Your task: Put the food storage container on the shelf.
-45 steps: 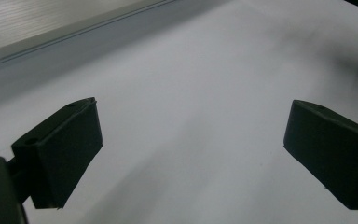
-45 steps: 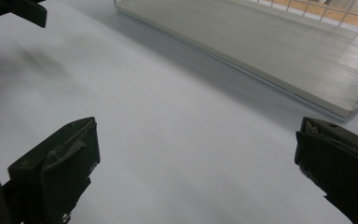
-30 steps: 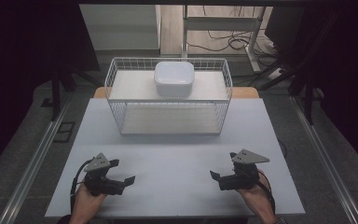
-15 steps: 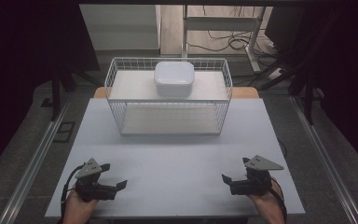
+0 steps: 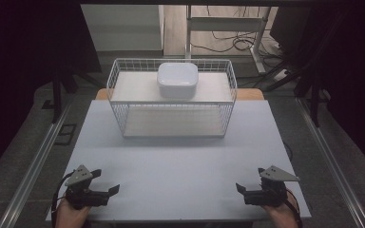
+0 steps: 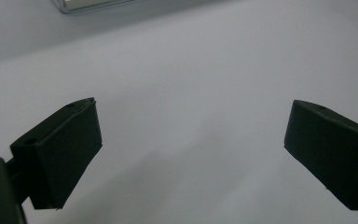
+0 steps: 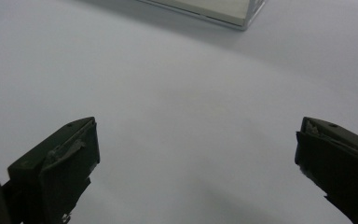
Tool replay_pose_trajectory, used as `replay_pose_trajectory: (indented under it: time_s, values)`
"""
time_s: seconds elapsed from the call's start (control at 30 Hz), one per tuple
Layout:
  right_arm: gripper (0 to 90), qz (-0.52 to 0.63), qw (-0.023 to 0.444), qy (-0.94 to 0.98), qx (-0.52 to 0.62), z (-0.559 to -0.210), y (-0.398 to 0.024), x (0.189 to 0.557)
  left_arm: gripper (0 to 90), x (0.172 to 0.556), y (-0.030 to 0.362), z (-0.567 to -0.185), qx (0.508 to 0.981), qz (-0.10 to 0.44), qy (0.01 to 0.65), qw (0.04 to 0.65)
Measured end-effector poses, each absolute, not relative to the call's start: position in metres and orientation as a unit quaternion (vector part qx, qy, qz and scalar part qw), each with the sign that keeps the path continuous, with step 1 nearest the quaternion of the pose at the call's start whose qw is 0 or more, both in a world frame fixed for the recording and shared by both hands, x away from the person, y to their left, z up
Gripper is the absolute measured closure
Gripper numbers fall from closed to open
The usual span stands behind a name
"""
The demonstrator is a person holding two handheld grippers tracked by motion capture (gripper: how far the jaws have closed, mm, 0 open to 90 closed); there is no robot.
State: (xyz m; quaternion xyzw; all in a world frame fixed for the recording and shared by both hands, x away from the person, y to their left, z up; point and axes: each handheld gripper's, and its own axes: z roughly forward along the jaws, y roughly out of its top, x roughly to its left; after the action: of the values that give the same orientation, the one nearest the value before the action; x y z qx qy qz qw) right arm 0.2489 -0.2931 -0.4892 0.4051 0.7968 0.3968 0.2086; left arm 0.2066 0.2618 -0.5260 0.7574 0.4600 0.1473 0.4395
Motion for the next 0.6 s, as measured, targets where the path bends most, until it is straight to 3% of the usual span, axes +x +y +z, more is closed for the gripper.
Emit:
replay_pose_trajectory:
  time_s: [0.6]
  values:
    - [0.0,0.361,0.193,0.803,0.432,-0.505,-0.306,0.236,4.1,0.209,0.270,-0.532,0.747,0.126,0.486,0.435]
